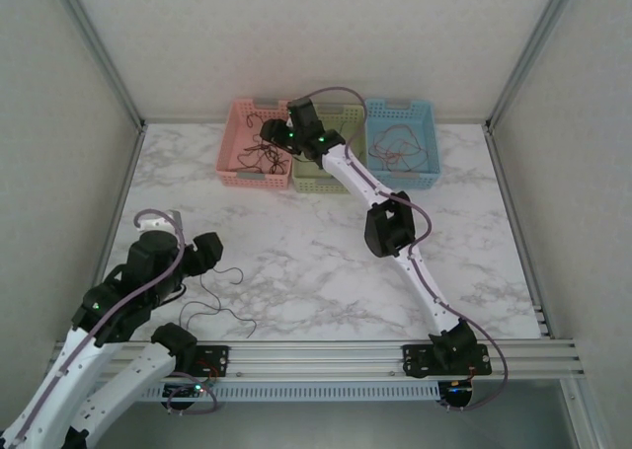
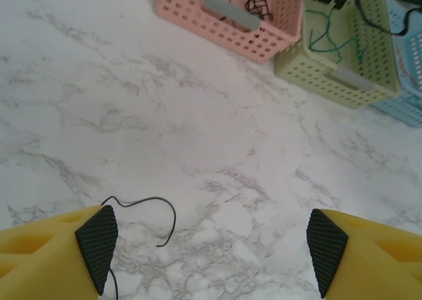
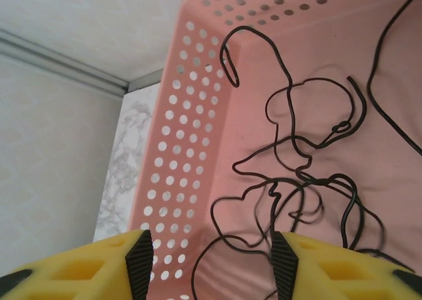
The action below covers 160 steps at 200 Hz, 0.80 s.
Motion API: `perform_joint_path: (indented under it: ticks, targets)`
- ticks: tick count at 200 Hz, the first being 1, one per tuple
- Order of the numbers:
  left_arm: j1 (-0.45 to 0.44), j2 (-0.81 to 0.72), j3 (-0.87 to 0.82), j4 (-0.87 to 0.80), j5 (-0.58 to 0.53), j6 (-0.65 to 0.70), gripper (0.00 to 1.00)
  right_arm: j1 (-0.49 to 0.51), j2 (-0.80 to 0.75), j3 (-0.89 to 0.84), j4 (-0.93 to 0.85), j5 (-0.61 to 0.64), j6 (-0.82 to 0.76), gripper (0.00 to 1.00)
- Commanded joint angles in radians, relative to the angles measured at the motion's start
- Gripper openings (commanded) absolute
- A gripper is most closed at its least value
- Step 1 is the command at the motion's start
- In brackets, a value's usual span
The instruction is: Untangle the cables
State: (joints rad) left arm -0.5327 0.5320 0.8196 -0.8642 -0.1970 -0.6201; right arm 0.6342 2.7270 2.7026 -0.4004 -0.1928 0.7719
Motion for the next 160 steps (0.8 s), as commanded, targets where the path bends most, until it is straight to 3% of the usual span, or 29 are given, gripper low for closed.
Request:
perform_joint_path:
  ticks: [1, 45, 77, 114, 160]
  targets:
    - [0.000, 0.015, -0.039, 0.014, -0.021, -0.086, 0.78, 0.007, -0.033, 0.039, -0.016, 0.048, -0.085, 0.56]
    - [0.000, 0.047, -0.226, 0.090, -0.007, -0.233, 0.78, 0.007, -0.188, -0.011, -0.161, 0.041, -0.205, 0.55]
    - [-0.001, 0.088, -0.360, 0.172, -0.004, -0.299, 0.78, 0.009, -0.419, -0.298, -0.149, 0.029, -0.235, 0.54]
    - [-0.016, 0.177, -0.386, 0.185, -0.047, -0.356, 0.78, 0.010, -0.701, -0.686, -0.016, 0.034, -0.253, 0.54]
    - [-0.023, 0.263, -0.384, 0.113, -0.125, -0.462, 0.77, 0.010, -0.897, -0.911, -0.003, 0.034, -0.267, 0.54]
